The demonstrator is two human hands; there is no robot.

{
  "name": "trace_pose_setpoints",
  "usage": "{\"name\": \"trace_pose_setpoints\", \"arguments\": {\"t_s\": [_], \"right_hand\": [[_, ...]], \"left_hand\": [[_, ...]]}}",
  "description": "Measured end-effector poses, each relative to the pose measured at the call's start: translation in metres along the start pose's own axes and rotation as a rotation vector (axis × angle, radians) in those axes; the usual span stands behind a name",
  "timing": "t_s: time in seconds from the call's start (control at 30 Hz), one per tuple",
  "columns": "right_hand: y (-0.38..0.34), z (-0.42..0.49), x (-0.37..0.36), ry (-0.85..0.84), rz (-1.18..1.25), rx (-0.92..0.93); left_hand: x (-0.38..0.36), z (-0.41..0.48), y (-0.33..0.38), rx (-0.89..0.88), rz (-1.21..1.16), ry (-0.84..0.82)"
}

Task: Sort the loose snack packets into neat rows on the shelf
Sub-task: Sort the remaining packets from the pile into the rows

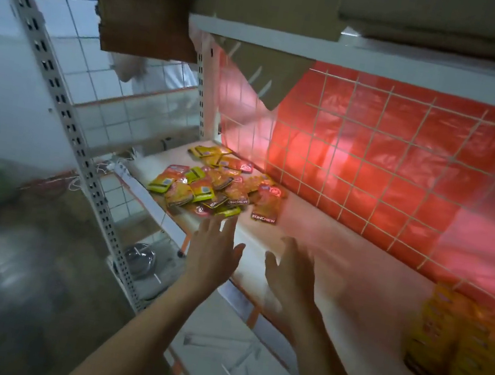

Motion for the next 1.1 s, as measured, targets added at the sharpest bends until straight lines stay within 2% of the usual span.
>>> {"name": "trace_pose_setpoints", "arguments": {"t_s": [0.23, 0.33, 0.5, 0.63, 0.73, 0.83, 0.9, 1.0, 1.1], "right_hand": [[-0.01, 0.076, -0.026, -0.012, 0.006, -0.121], [-0.017, 0.107, -0.037, 0.021, 0.023, -0.18], [-0.026, 0.137, -0.058, 0.054, -0.107, -0.32], [-0.033, 0.151, -0.062, 0.12, -0.25, -0.359], [-0.032, 0.157, -0.064, 0.148, -0.295, -0.38], [-0.031, 0.157, -0.063, 0.151, -0.26, -0.442], [-0.032, 0.156, -0.061, 0.156, -0.212, -0.485], [-0.034, 0.151, -0.057, 0.199, -0.117, -0.537], [-0.039, 0.143, -0.056, 0.245, -0.051, -0.539]], "left_hand": [[-0.003, 0.085, -0.059, 0.126, -0.117, 0.039], [-0.004, 0.126, -0.08, 0.127, -0.075, 0.018], [-0.013, 0.18, -0.086, -0.022, -0.092, -0.037], [-0.03, 0.214, -0.089, -0.18, -0.136, -0.107], [-0.035, 0.227, -0.081, -0.294, -0.167, -0.309], [-0.043, 0.241, -0.081, -0.28, -0.043, -0.379], [-0.044, 0.246, -0.078, -0.383, -0.068, -0.327], [-0.051, 0.249, -0.083, -0.38, -0.016, -0.388], [-0.05, 0.25, -0.077, -0.438, 0.022, -0.367]]}}
Point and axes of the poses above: each hand's wrist, its own z-axis towards the middle knuckle, its own x-axis out of the back of the hand, y = z × x, the point moved 6 cm from there along z, towards the middle knuckle, and after that the axes turned 4 degrees about x, right-handed, at the moved point
